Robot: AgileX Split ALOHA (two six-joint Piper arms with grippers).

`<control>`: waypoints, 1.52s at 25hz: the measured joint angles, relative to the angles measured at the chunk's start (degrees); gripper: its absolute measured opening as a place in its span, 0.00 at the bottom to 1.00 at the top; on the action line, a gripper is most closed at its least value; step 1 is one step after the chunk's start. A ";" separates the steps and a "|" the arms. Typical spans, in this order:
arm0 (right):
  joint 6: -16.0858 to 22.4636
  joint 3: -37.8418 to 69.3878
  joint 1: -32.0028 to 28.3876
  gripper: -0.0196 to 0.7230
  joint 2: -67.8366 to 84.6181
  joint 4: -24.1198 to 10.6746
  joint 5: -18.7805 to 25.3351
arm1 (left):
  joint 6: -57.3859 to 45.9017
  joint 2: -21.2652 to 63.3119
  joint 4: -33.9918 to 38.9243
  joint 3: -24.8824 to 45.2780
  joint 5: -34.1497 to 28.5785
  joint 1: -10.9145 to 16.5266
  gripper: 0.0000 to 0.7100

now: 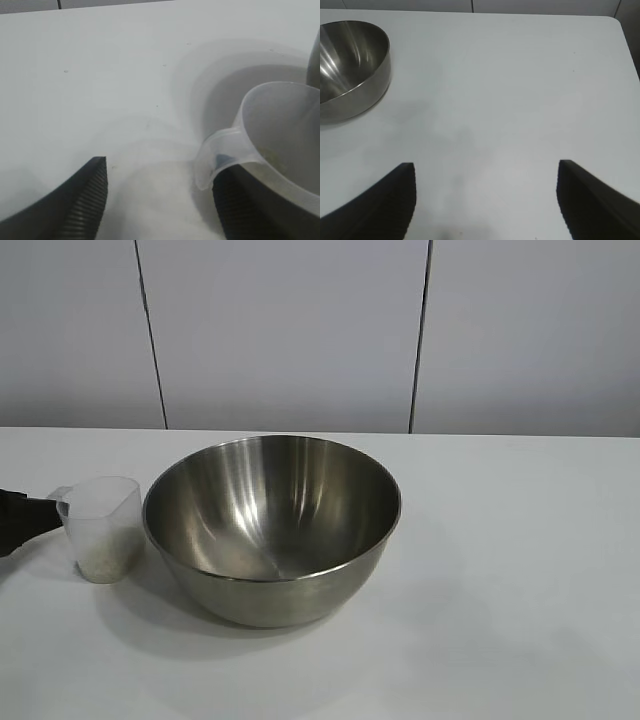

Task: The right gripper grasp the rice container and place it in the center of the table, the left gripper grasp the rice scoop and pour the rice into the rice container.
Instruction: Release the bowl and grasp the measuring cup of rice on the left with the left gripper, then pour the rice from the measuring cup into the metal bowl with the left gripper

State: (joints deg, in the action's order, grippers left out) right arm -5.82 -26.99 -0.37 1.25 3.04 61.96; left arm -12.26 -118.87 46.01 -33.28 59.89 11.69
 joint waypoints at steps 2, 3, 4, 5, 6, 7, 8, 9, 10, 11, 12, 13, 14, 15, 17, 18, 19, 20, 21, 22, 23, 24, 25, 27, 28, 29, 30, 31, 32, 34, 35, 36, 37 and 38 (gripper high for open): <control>0.00 0.00 0.00 0.75 0.00 0.00 0.00 | 0.06 0.00 0.00 0.00 0.34 0.00 0.35; 0.00 0.00 0.00 0.75 0.00 0.00 0.00 | 0.37 0.00 0.00 0.00 0.68 0.00 0.23; 0.00 0.00 0.00 0.75 0.00 0.00 0.00 | 0.74 0.00 0.00 0.00 1.02 0.00 0.14; 0.00 0.00 0.00 0.75 0.00 0.00 0.00 | 1.16 0.00 0.00 0.00 1.36 0.00 0.10; 0.00 0.00 0.00 0.75 0.00 0.00 0.00 | 1.69 0.00 0.00 0.00 1.42 0.00 0.06; 0.00 0.00 0.00 0.75 0.00 0.00 0.00 | 1.98 -0.05 0.00 0.00 1.36 0.00 0.04; 0.00 0.00 0.00 0.75 0.00 0.00 0.00 | 2.04 -0.04 0.00 0.00 1.36 0.00 0.03; 0.00 0.00 0.00 0.75 0.00 0.00 0.00 | 2.09 -0.10 0.00 0.00 1.36 0.00 0.02; 0.00 0.00 0.00 0.75 0.00 0.00 0.00 | 2.16 -0.16 -0.06 0.00 1.36 0.00 0.02; 0.00 0.00 0.00 0.75 0.00 0.00 0.00 | 2.16 -0.22 -0.17 0.00 1.36 0.00 0.02; 0.00 0.00 0.00 0.75 0.00 0.00 0.00 | 2.16 -0.22 -0.68 0.00 1.36 0.00 0.02; 0.00 0.00 0.00 0.75 0.00 0.00 0.00 | 2.16 -0.22 -0.94 0.00 1.36 0.00 0.02; 0.00 0.00 0.00 0.75 0.00 0.00 0.00 | 2.16 -0.22 -1.15 0.00 1.36 0.00 0.01; 0.00 0.00 0.00 0.75 0.00 0.00 0.00 | 2.16 -0.22 -1.21 0.00 1.29 0.00 0.01; 0.00 0.00 0.00 0.75 0.00 0.00 0.07 | 2.16 -0.22 -1.33 0.37 1.24 0.00 0.01; 0.00 0.00 0.00 0.75 0.00 0.00 0.07 | 2.16 -0.22 -1.47 0.74 1.37 0.00 0.01; 0.00 0.00 0.00 0.75 0.00 0.00 0.07 | 2.16 -0.22 -1.52 1.19 1.44 0.00 0.01; 0.00 0.00 0.00 0.75 0.00 0.00 0.07 | 2.16 -0.22 -1.74 1.94 1.81 0.00 0.01; 0.00 0.00 0.00 0.75 0.00 0.00 0.07 | 2.23 -0.22 -1.88 2.49 2.03 0.00 0.01; 0.00 0.00 0.00 0.75 0.00 0.00 0.07 | 2.65 -0.22 -2.02 3.08 2.37 0.00 0.01; 0.00 0.00 0.00 0.75 0.00 0.00 0.07 | 3.26 -0.22 -2.19 3.52 2.89 0.00 0.01; 0.00 0.00 0.00 0.75 0.00 0.00 0.07 | 3.73 -0.22 -2.32 3.69 3.11 0.00 0.01; 0.00 0.00 0.00 0.75 0.00 0.00 0.07 | 4.12 -0.22 -2.37 3.76 3.28 0.00 0.01; 0.00 0.00 0.00 0.75 0.00 0.00 0.07 | 4.53 -0.22 -2.50 3.76 3.67 0.00 0.01; 0.00 0.00 0.00 0.75 0.00 0.00 0.07 | 4.68 -0.22 -2.51 3.76 4.03 0.00 0.01; 0.00 0.00 0.00 0.75 0.00 0.00 0.07 | 4.81 -0.22 -2.74 3.76 4.27 0.00 0.01; 0.00 0.00 0.00 0.75 0.00 0.00 0.07 | 4.95 -0.22 -3.05 3.76 4.37 0.00 0.01; 0.00 0.00 0.00 0.75 0.00 0.00 0.07 | 5.02 -0.22 -3.09 3.70 4.37 0.00 0.01; 0.00 0.00 0.00 0.75 0.00 0.00 0.07 | 5.02 -0.22 -3.29 3.60 4.37 0.00 0.01; 0.00 0.00 0.00 0.75 0.00 0.00 0.07 | 5.16 -0.15 -4.35 3.27 4.37 0.00 0.01; 0.00 0.00 0.00 0.75 0.00 0.00 0.07 | 5.21 0.07 -4.99 2.89 4.20 0.00 0.01; 0.00 0.00 0.00 0.75 0.00 0.00 0.07 | 5.21 0.56 -5.40 2.53 3.74 0.00 0.01; 0.00 0.00 0.00 0.75 0.00 0.00 0.07 | 5.21 1.23 -5.52 2.25 3.31 0.00 0.01; 0.00 0.00 0.00 0.75 0.00 0.00 0.07 | 5.28 1.83 -5.52 2.04 3.20 0.00 0.01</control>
State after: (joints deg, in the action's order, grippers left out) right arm -5.82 -26.99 -0.37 1.25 3.04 62.03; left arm -6.98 -117.04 40.49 -31.24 63.09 11.69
